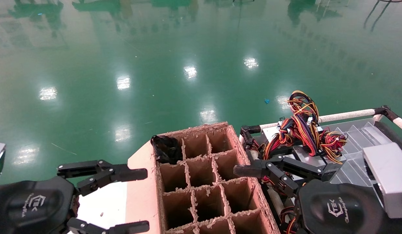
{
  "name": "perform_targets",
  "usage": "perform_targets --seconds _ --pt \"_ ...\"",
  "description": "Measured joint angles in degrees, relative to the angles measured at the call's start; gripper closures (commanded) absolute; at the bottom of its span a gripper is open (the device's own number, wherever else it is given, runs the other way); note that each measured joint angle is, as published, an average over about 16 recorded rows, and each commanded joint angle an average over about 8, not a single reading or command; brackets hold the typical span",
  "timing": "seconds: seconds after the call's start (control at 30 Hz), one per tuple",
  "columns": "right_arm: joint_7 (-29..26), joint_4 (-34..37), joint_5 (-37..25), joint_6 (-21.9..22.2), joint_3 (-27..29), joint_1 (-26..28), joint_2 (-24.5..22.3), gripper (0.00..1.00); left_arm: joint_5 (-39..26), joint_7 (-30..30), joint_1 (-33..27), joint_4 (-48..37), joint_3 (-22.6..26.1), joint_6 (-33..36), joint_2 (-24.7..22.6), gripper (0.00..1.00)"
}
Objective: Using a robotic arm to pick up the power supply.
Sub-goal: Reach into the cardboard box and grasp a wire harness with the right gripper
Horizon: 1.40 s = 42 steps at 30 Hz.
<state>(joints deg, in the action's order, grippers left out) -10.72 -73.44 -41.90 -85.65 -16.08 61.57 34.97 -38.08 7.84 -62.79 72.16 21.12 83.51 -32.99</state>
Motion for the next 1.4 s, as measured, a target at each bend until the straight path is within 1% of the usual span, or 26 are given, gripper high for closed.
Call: perform_targets --seconds 0.23,0.43,0.6,0.73,0.87,1.03,1.07,1.1,1.13,1.27,1.3,1.33,1.37,1.4 --pt "0.20 0.92 -1.40 0.55 -0.67 0.67 0.91 0.00 0.00 0.00 0.00 0.00 0.00 0.00 0.00 1.00" --pt "0.61 4.10 -6.05 2.06 -3.08 3.81 4.33 0.00 0.00 0.00 0.00 -0.01 0.01 0.00 0.00 1.00" --pt "1.90 9.38 -12.40 4.08 -6.37 8.55 9.59 0.00 0.00 0.00 -0.01 -0.01 0.01 0.00 0.00 1.00" --pt "4.37 15.18 -18.21 6.19 -9.22 13.14 14.74 0.00 0.00 -0.01 -0.01 -0.01 0.01 0.00 0.00 1.00" --pt "8.53 21.85 -23.83 8.72 -11.81 17.56 20.13 0.00 0.00 -0.01 -0.01 -0.01 0.01 0.00 0.00 1.00" --pt "15.71 30.48 -29.25 11.92 -14.20 22.11 26.61 0.00 0.00 -0.01 -0.01 -0.01 0.01 0.00 0.00 1.00" --pt "17.32 32.10 -30.24 12.60 -14.64 22.90 27.82 0.00 0.00 -0.01 -0.01 -0.01 0.01 0.00 0.00 0.96" --pt "18.94 33.68 -31.21 13.28 -15.07 23.66 28.99 0.00 0.00 -0.01 -0.01 -0.01 0.01 0.00 0.00 0.90" --pt "20.55 35.21 -32.14 13.96 -15.48 24.38 30.12 0.00 0.00 -0.01 -0.01 -0.01 0.01 0.00 0.00 0.81" --pt "26.67 40.65 -35.38 16.53 -17.01 26.80 34.26 0.00 0.01 -0.01 -0.01 -0.01 0.02 0.00 0.00 0.31" --pt "28.08 41.86 -36.07 17.15 -17.37 27.31 35.21 0.02 0.01 -0.01 -0.01 -0.01 0.02 0.00 0.00 0.19" --pt "29.40 42.96 -36.70 17.73 -17.70 27.76 36.08 0.06 0.01 -0.01 -0.01 -0.01 0.02 0.00 0.00 0.09" --pt "30.69 43.99 -37.30 18.33 -18.02 28.18 36.91 0.12 0.01 -0.01 -0.01 -0.01 0.02 0.00 0.00 0.03" --pt "31.87 44.92 -37.86 18.94 -18.33 28.56 37.67 0.19 0.01 -0.01 -0.01 -0.01 0.02 0.00 0.00 0.00"
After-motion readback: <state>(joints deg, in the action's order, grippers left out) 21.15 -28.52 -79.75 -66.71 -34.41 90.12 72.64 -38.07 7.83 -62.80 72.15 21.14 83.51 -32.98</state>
